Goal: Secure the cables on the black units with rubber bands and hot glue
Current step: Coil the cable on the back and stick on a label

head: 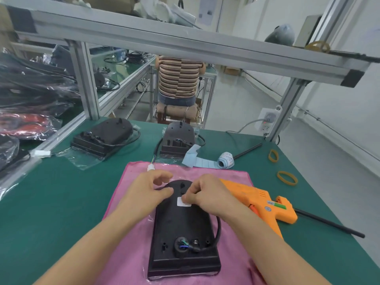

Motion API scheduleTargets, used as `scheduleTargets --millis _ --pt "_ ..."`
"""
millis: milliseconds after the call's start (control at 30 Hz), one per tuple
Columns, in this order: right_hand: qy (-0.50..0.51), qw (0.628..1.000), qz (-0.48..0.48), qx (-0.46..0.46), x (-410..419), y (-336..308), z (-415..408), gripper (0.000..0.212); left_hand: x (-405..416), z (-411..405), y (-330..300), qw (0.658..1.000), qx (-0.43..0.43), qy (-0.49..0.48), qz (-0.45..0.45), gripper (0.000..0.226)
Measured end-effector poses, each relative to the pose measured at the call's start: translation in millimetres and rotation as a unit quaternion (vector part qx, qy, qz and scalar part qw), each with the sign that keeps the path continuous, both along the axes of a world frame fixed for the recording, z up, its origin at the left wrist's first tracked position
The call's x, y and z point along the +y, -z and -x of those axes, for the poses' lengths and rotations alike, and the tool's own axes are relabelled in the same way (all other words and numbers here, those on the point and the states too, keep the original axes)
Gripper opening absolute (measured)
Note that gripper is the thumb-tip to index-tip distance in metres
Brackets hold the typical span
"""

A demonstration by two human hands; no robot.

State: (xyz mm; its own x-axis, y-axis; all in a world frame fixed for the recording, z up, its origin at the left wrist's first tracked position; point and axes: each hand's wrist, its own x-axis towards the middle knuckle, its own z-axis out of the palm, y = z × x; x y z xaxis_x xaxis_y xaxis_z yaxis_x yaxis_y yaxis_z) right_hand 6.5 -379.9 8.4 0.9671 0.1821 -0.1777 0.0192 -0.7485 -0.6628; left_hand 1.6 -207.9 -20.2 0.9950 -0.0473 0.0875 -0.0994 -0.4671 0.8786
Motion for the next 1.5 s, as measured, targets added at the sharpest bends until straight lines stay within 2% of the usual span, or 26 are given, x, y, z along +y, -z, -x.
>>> scheduleTargets --millis 167,200,267,333,400,533,567,633,700,733,767,833,900,967,1000,1067,1167,1233,1300,1367,1500 --pt "-0.005 0.996 0.072 -0.06 5 1 3 0.014 -11 3 3 1.0 -0.011 0.005 -0.002 0.036" --pt "0.001 0.994 0.088 -0.07 5 1 3 0.019 -12 3 3 1.0 -0.013 0.004 -0.01 0.04" --pt "0.037 0.991 0.105 -0.079 3 2 2 0.042 -13 1 7 1.0 -0.013 -0.001 -0.019 0.041" --pt "0.076 0.994 0.059 -0.053 -2 7 2 0.052 -13 -1 10 1.0 -0.012 0.001 -0.019 0.04" --pt "0.091 0.995 -0.004 -0.049 -5 16 6 0.042 -11 -1 13 1.0 -0.002 0.007 -0.008 0.042" --pt "0.128 0.98 -0.055 -0.14 -14 27 21 0.019 4 6 11 0.998 0.058 0.001 0.012 0.058" --pt "0.135 0.978 -0.045 -0.153 -19 27 28 0.018 9 10 11 0.998 0.064 -0.009 0.002 0.057" --pt "0.138 0.979 0.045 -0.142 -34 24 45 0.027 19 23 11 0.997 0.052 -0.034 -0.051 0.045" --pt "0.131 0.975 0.151 -0.097 -51 21 61 0.051 26 36 12 0.991 0.043 -0.038 -0.123 0.032" --pt "0.129 0.975 0.172 -0.059 -57 18 69 0.062 27 41 12 0.988 0.052 -0.03 -0.145 0.03" --pt "0.12 0.979 0.162 -0.013 -60 17 74 0.069 28 45 12 0.986 0.071 -0.015 -0.153 0.03" --pt "0.076 0.991 0.077 0.074 -59 18 83 0.07 25 49 10 0.984 0.121 0.039 -0.124 0.041" --pt "0.038 0.994 -0.018 0.096 -53 24 89 0.051 17 54 9 0.982 0.149 0.082 -0.081 0.046" --pt "0.025 0.993 -0.091 0.075 -49 28 94 0.024 11 60 8 0.983 0.15 0.096 -0.044 0.041" --pt "0.022 0.991 -0.118 0.063 -48 29 96 0.016 9 61 9 0.984 0.144 0.099 -0.031 0.042" --pt "0.031 0.988 -0.145 0.042 -49 32 99 0.019 7 65 9 0.986 0.127 0.084 -0.062 0.053" --pt "0.104 0.971 -0.209 0.04 -48 33 95 0.029 -4 69 -4 0.988 0.052 0.041 -0.139 0.096" --pt "0.141 0.949 -0.275 0.057 -48 31 91 0.02 -14 71 -11 0.98 0.014 0.075 -0.186 0.105" --pt "0.143 0.935 -0.318 0.055 -47 28 88 0.007 -19 72 -11 0.97 0.006 0.121 -0.212 0.086" --pt "0.135 0.927 -0.348 0.043 -45 24 86 0.01 -21 72 -10 0.967 0.003 0.146 -0.208 0.06" --pt "0.13 0.917 -0.376 0.017 -43 21 79 0.01 -27 77 -7 0.956 -0.039 0.172 -0.234 0.03"
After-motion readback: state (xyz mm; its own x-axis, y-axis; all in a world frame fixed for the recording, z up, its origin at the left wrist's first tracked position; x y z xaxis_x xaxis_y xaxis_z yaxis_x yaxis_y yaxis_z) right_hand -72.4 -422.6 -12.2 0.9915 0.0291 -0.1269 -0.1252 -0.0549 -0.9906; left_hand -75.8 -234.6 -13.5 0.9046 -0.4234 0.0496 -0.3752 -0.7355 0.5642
